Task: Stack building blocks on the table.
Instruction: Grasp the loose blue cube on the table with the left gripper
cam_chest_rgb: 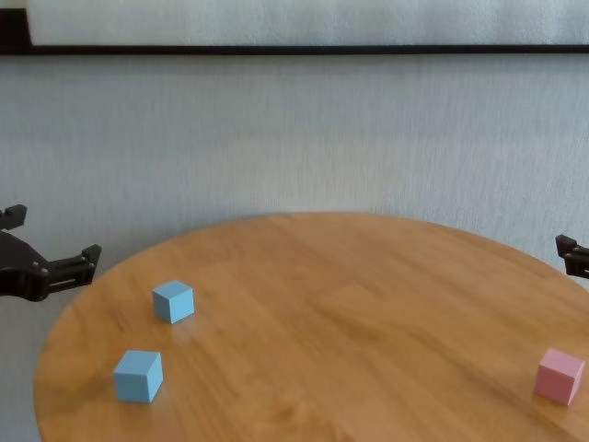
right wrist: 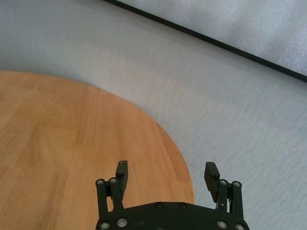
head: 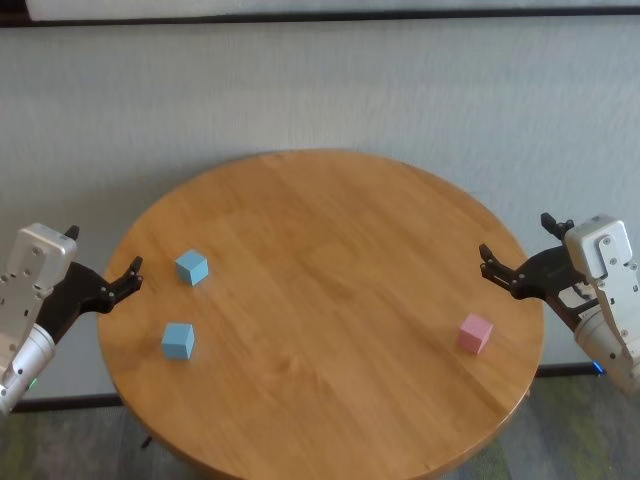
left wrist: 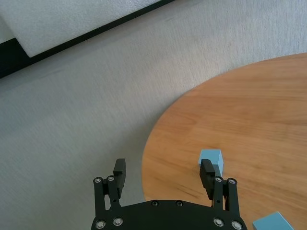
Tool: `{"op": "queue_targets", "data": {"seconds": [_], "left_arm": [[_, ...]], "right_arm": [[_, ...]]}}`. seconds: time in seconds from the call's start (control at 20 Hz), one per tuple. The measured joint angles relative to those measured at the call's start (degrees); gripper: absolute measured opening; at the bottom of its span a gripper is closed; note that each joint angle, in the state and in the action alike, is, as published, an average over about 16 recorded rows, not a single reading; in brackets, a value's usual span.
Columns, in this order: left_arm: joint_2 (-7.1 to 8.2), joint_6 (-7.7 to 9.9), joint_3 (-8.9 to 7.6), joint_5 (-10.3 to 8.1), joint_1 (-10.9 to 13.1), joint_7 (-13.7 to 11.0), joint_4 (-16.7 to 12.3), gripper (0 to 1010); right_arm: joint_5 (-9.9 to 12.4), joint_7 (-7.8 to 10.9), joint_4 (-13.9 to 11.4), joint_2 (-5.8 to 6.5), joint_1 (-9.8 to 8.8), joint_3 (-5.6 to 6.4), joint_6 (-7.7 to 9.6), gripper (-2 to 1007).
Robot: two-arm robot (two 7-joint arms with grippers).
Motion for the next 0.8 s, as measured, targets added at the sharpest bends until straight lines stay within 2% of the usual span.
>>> {"op": "queue_targets", "data": {"seconds": [0.15, 0.3, 0.6, 0.8], "left_arm": [[0.35, 2.08, 0.25, -0.3, 0.5, -1.0, -1.5, 1001], [0.58, 4.86, 0.4, -1.22, 1.2, -2.5, -3.6, 1001], [0.47, 11.91, 0.42, -3.88, 2.9, -5.4, -8.5, 1001], [-0.37, 16.59, 0.04, -5.65, 3.9, -5.8, -11.3, 1000]], "right_arm": [[0.0, 0.0, 0.0, 0.0, 0.0, 0.0, 0.0, 1005], [0.0, 0.0, 0.0, 0.0, 0.0, 0.0, 0.0, 1005], [0.0, 0.0, 0.0, 0.0, 0.0, 0.0, 0.0, 1005], [0.0, 0.0, 0.0, 0.0, 0.0, 0.0, 0.0, 1005]]}}
